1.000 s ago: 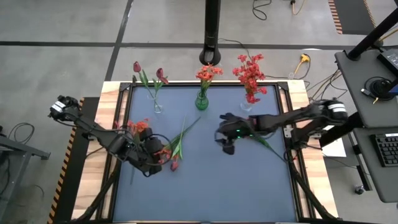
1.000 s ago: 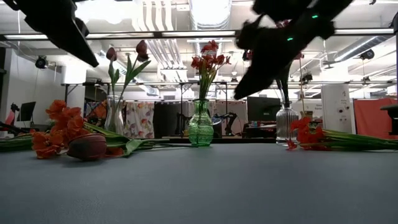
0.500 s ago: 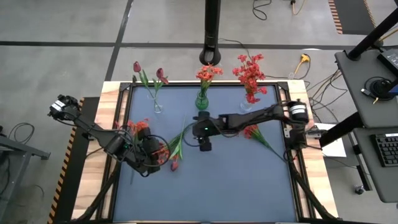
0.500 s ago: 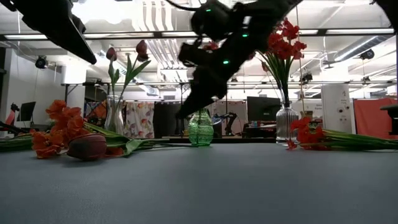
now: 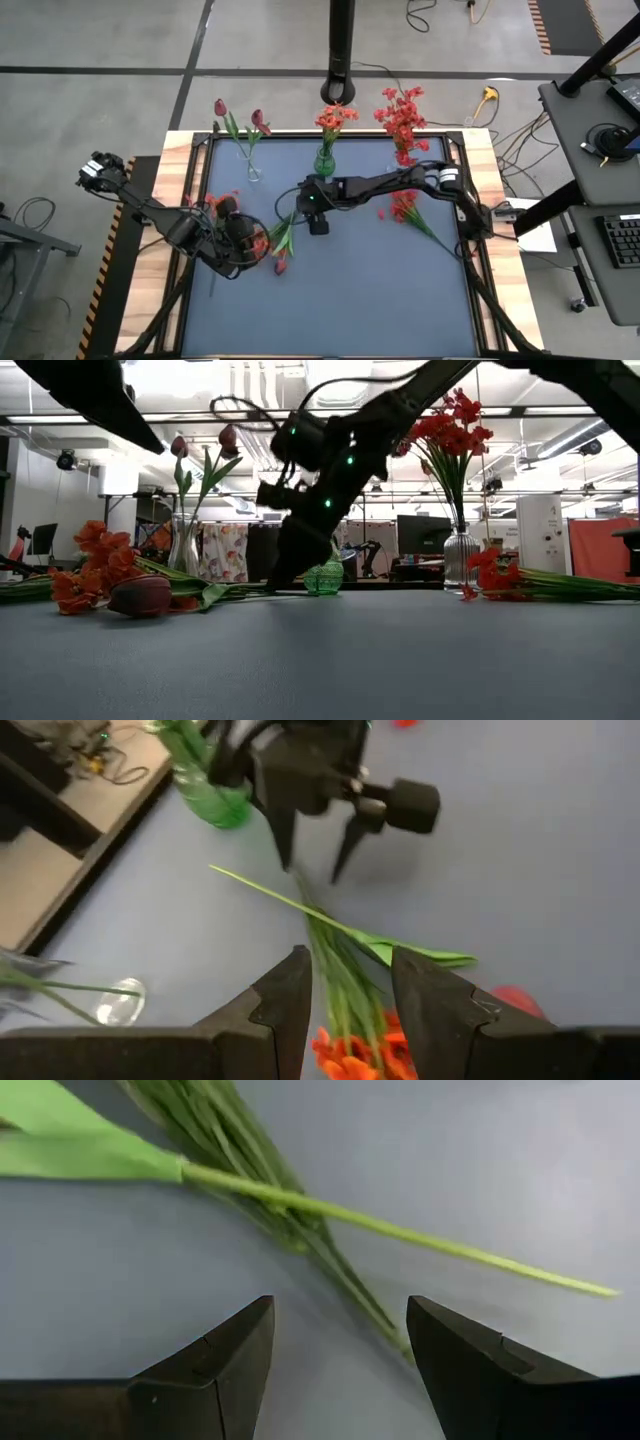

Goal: Sort flowers into vase by color
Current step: Put the right orange flowers into the green vase

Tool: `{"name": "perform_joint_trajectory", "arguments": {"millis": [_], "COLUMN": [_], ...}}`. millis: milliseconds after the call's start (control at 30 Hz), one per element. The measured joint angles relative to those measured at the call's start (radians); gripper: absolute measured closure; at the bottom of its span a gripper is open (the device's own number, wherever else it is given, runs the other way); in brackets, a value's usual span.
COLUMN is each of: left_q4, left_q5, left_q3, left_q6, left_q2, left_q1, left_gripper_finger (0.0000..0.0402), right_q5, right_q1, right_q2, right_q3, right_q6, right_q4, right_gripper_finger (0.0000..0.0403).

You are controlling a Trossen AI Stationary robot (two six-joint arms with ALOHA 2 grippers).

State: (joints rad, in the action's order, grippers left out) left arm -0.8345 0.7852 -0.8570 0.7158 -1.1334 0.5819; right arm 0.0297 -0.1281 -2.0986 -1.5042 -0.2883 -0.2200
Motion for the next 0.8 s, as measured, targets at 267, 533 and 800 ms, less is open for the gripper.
{"name": "perform_joint_trajectory", "arguments": {"millis": [267, 533, 800], "left_q4": [-0.009, -0.029, -0.028], "left_q5": [0.064, 0.168, 0.169], "left_q3": [0.0, 0.0, 0.0], "left_q6": [-0.001, -0.004, -0.004], "left_q2": [0.01, 0.022, 0.024], "left_q1": [0.0, 0.0, 0.0], "left_gripper_finger": [0.0278, 0.0278, 0.0278], "right_q5": [-0.033, -0.038, -0.038], "right_q1": [-0.01, -0.017, -0.021], "right_q2": [-0.016, -0.023, -0.055], "right_q3": [0.006, 0.004, 0.001], "right_q6": [0.001, 0.0, 0.004], "right_q4": [0.02, 0.058, 0.046], "right_gripper_finger": [0.0191, 0.025, 0.0347]}}
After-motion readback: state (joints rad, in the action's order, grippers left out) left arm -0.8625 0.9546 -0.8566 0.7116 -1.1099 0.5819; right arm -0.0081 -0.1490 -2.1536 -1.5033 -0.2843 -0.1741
